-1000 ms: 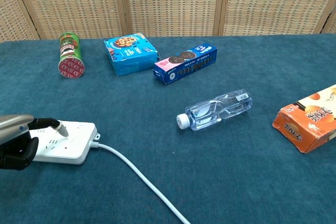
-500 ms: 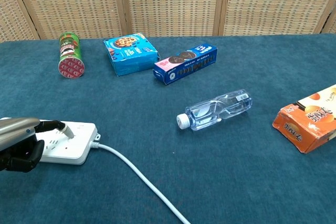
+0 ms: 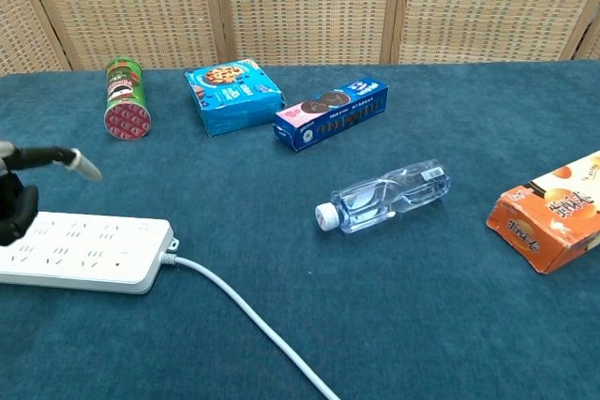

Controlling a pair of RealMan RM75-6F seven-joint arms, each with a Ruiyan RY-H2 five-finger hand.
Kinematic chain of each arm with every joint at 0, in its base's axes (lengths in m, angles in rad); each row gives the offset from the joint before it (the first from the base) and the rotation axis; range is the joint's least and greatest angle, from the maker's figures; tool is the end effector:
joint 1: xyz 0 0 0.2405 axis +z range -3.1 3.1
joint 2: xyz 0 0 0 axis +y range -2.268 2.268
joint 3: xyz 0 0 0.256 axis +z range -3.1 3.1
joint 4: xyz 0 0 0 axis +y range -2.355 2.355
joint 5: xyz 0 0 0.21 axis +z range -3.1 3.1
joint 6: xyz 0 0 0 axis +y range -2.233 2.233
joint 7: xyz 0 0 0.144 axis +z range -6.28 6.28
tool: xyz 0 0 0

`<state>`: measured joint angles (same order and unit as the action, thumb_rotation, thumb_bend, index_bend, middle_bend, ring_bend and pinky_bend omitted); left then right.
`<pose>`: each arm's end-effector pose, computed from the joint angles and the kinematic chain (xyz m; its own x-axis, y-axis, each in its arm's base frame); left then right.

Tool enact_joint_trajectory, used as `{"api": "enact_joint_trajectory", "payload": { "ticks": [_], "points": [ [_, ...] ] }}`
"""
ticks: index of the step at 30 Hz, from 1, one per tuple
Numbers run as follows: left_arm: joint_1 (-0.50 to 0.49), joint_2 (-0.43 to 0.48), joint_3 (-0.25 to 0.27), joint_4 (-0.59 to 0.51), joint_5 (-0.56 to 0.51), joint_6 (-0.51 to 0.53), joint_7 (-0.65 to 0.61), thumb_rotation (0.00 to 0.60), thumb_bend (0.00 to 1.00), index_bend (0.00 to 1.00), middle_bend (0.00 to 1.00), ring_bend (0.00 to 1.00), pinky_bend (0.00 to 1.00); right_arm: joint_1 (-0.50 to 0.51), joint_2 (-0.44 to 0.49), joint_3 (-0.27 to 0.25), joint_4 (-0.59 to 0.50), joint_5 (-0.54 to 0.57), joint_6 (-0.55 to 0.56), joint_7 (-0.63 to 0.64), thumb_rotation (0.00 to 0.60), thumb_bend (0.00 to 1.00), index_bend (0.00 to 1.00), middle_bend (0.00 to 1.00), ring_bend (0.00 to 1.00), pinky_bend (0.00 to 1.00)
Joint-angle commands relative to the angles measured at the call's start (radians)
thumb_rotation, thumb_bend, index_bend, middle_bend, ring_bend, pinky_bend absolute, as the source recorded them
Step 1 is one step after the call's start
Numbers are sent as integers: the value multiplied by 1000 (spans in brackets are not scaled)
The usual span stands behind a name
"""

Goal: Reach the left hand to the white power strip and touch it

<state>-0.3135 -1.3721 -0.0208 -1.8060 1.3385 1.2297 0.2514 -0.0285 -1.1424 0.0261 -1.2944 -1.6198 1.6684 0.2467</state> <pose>-0.2166 0.2147 0.0346 0.2379 0.2942 0.9257 0.9667 -0.1641 -0.1963 -0.3570 -0.1379 0.1965 0.4378 0.0960 0.8939 -0.8952 -0.0450 0.4433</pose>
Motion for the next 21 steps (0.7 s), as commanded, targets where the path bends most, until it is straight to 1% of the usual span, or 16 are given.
{"api": "enact_joint_trajectory", "payload": {
  "ticks": [1, 2, 3, 4, 6, 8, 11, 14, 17, 18, 19, 20, 21],
  "points": [
    [38, 75, -16, -18, 68, 85, -109, 600, 23, 1, 313, 309, 273, -1, 0, -1, -1, -2, 3, 0, 600, 0, 0, 0, 0, 0],
    [43, 98, -13, -16, 80, 92, -128, 600, 0, 0, 115, 113, 103, -2, 1, -1, -2, -3, 5, 0, 600, 0, 0, 0, 0, 0],
    [47, 118, -9, -12, 84, 96, -128, 600, 0, 0, 31, 32, 36, -2, 1, -1, -2, -3, 6, 1, 600, 0, 0, 0, 0, 0],
    [54, 145, -5, -7, 87, 103, -115, 600, 0, 0, 0, 0, 0, -3, 1, -2, -2, -4, 7, 3, 600, 0, 0, 0, 0, 0],
    [68, 181, -4, -4, 96, 134, -89, 600, 0, 0, 0, 0, 0, -3, 2, -2, -2, -5, 9, 5, 600, 0, 0, 0, 0, 0],
    [99, 204, -9, 2, 111, 200, -80, 600, 0, 0, 0, 0, 0, -4, 2, -2, -2, -7, 12, 8, 600, 0, 0, 0, 0, 0],
    [148, 214, -16, 31, 122, 300, -39, 600, 0, 0, 0, 0, 0, -4, 3, -4, -2, -12, 15, 18, 600, 0, 0, 0, 0, 0],
    [182, 215, -10, 47, 127, 344, -55, 600, 0, 0, 0, 0, 0, -4, 1, -6, -1, -16, 17, 17, 600, 0, 0, 0, 0, 0],
    [202, 207, -12, 76, 111, 358, -68, 595, 0, 0, 0, 0, 0, -4, -2, -6, -1, -16, 16, 9, 600, 0, 0, 0, 0, 0],
    [205, 203, -15, 77, 111, 362, -74, 572, 0, 0, 0, 0, 0, -3, -2, -6, -2, -16, 16, 8, 600, 0, 0, 0, 0, 0],
    [208, 199, -20, 78, 113, 370, -81, 519, 0, 0, 0, 0, 0, -3, -3, -7, -3, -16, 14, 5, 600, 0, 0, 0, 0, 0],
    [212, 193, -26, 80, 113, 381, -84, 479, 0, 0, 0, 0, 0, -3, -5, -6, -3, -15, 13, 2, 600, 0, 0, 0, 0, 0],
    [214, 191, -26, 79, 118, 384, -92, 406, 0, 0, 0, 0, 0, -2, -6, -6, -3, -15, 12, 0, 600, 0, 0, 0, 0, 0]
  ]
}}
